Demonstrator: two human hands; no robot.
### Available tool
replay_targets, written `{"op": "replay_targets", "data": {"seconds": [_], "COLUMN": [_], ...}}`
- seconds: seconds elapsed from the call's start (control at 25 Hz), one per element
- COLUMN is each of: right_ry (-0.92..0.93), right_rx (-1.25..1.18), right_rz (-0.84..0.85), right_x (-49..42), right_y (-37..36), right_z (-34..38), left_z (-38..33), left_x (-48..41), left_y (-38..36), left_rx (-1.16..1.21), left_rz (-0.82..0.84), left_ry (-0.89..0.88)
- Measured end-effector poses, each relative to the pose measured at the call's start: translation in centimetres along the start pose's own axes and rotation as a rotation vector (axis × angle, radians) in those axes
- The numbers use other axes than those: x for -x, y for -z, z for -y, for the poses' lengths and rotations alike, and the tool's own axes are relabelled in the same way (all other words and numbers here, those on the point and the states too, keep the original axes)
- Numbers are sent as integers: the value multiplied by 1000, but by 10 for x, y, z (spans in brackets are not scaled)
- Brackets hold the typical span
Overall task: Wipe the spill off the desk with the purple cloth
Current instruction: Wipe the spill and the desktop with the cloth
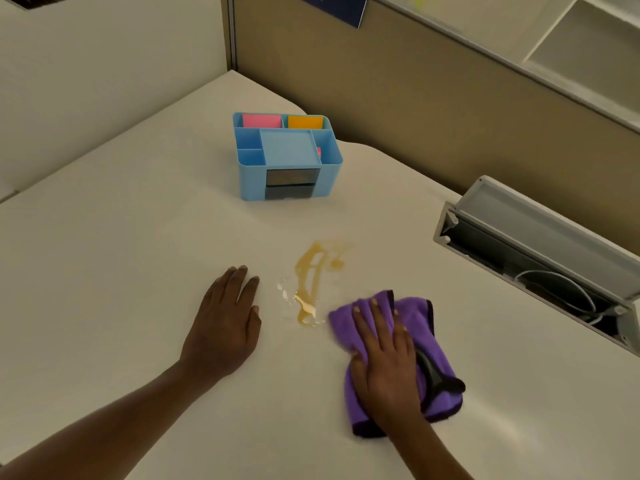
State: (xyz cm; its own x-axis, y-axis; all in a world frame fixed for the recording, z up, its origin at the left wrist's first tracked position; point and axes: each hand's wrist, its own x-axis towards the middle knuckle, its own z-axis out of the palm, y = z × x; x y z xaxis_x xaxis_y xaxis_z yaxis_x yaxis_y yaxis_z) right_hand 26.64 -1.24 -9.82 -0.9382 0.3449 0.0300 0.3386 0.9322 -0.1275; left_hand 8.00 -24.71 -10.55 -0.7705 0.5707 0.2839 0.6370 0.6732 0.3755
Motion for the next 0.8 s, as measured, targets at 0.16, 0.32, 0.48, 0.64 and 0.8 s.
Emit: {"op": "replay_targets", "data": {"seconds": [0.16, 0.32, 0.48, 0.64, 0.8], "right_ry": [214, -152, 140, -206, -247], "right_rx": [-102, -123, -150, -113, -58], "right_rz": [24, -48, -26, -21, -20], "right_x": [-43, -147, -56, -68, -176], "right_y": [31, 45, 10, 24, 36], "right_z": [-68, -45, -5, -41, -27], "left_z": [-1, -2, 0, -1, -2], "left_x": [-2, -2, -2, -2, -2], "left_y": [0, 1, 0, -1, 0], "left_rx": [-5, -23, -9, -12, -23], "left_rz": [9, 16, 16, 16, 17], "left_ry": [-4, 2, 6, 10, 9]}}
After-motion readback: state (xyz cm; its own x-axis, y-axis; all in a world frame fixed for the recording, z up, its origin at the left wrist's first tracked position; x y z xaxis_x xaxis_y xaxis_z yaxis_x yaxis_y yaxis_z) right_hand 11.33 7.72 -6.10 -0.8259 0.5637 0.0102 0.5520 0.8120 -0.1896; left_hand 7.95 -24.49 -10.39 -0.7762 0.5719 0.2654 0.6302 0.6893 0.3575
